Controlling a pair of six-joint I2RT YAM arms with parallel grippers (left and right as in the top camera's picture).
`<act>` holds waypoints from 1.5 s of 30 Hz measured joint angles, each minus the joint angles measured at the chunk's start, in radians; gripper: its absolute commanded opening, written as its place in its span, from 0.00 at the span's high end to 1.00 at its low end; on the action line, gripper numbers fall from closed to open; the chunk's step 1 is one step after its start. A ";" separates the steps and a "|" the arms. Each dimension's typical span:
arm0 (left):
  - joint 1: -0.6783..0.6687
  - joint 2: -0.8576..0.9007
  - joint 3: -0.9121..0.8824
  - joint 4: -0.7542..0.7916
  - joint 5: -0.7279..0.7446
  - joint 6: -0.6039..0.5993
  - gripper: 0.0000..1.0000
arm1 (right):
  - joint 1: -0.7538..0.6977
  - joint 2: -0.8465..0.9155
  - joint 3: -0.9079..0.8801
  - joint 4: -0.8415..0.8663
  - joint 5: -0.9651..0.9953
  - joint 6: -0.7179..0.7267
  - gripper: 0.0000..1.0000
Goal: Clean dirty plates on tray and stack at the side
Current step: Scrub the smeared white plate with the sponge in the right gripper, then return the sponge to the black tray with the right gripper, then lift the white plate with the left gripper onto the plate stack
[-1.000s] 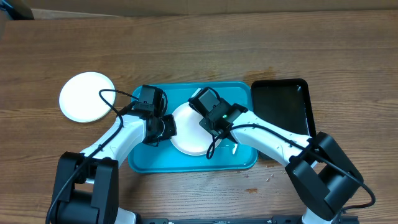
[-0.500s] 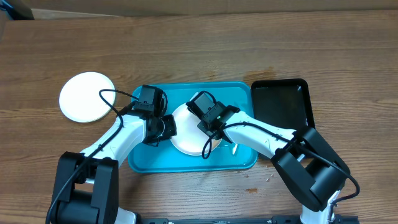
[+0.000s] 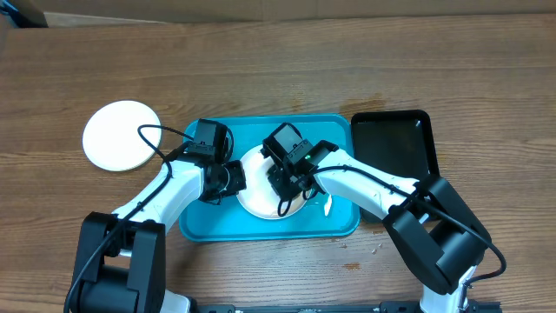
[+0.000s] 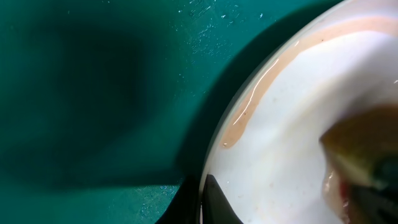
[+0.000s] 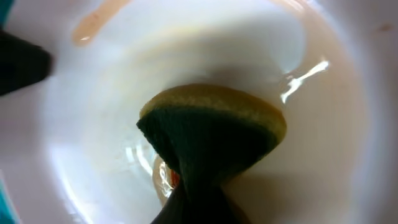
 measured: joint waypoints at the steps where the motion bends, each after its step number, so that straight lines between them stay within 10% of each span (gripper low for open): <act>1: 0.000 0.000 0.000 0.000 0.000 0.000 0.96 | 0.000 0.000 -0.001 0.005 -0.021 0.023 0.96; 18: 0.000 0.000 0.000 -0.001 0.003 0.000 0.96 | -0.333 -0.122 0.224 -0.158 -0.428 0.127 0.96; 26: 0.000 0.000 0.010 -0.039 -0.027 0.000 0.96 | -0.532 -0.196 0.201 -0.580 -0.082 0.114 0.96; 36: 0.000 -0.059 0.122 -0.209 -0.154 0.000 0.96 | -0.577 -0.196 -0.131 -0.326 0.219 0.200 0.95; 45: -0.047 -0.218 0.259 -0.382 -0.510 0.000 0.96 | -0.578 -0.199 -0.249 -0.144 0.263 0.234 0.48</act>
